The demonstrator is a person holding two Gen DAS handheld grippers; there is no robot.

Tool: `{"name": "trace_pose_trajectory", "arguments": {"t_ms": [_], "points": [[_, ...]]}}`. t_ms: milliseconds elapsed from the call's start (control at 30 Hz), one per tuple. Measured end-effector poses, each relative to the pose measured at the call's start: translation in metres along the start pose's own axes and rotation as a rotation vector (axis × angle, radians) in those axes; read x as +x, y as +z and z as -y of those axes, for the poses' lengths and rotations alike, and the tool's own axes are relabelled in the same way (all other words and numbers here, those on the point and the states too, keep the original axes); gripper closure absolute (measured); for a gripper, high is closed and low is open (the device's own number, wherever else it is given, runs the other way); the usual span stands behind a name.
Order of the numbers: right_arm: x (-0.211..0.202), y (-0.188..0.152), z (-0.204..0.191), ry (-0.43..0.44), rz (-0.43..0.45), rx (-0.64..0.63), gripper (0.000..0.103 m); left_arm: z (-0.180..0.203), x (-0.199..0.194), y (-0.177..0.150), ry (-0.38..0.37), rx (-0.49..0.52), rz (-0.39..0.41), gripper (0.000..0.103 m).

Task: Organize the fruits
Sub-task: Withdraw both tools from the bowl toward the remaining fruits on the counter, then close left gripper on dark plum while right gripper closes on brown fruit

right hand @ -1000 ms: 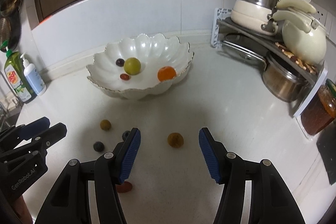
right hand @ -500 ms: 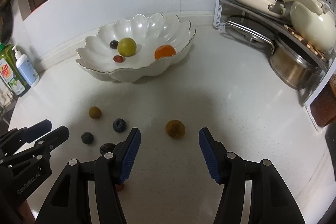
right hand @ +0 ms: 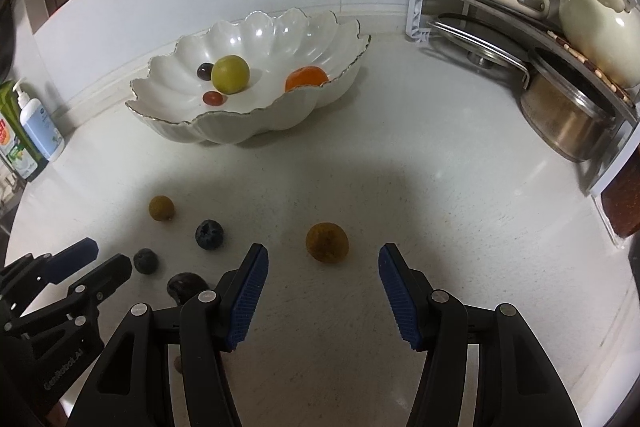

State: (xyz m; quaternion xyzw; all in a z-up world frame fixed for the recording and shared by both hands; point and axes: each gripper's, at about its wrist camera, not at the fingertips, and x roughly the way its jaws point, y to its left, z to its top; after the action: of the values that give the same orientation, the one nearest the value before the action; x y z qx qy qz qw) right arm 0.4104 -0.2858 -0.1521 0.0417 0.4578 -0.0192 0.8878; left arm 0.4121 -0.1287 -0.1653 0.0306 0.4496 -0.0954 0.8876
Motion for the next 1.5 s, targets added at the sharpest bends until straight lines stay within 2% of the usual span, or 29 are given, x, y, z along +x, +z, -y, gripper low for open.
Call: {"name": "trace_pose_trajectory", "arguments": {"t_ms": [500, 767, 1033, 1200, 1267, 1500], "points": [[0.019, 0.001, 0.003, 0.005, -0.017, 0.006, 0.045, 0.002, 0.022, -0.004, 0.000, -0.001, -0.031, 0.061], [0.028, 0.004, 0.005, 0.001, -0.015, 0.018, 0.046, 0.002, 0.027, -0.005, -0.003, 0.001, -0.043, 0.065], [0.035, 0.003, 0.004, 0.013, -0.029, 0.017, 0.059, 0.002, 0.031, -0.005, -0.007, -0.001, -0.051, 0.071], [0.039, 0.004, 0.005, 0.015, -0.039, 0.015, 0.074, 0.003, 0.032, -0.004, -0.015, -0.003, -0.056, 0.076], [0.039, 0.004, 0.004, 0.013, -0.039, 0.014, 0.074, 0.004, 0.033, -0.003, -0.024, -0.001, -0.059, 0.079], [0.032, 0.001, 0.002, 0.019, -0.035, 0.017, 0.075, 0.003, 0.032, -0.003, -0.026, -0.001, -0.057, 0.080]]}}
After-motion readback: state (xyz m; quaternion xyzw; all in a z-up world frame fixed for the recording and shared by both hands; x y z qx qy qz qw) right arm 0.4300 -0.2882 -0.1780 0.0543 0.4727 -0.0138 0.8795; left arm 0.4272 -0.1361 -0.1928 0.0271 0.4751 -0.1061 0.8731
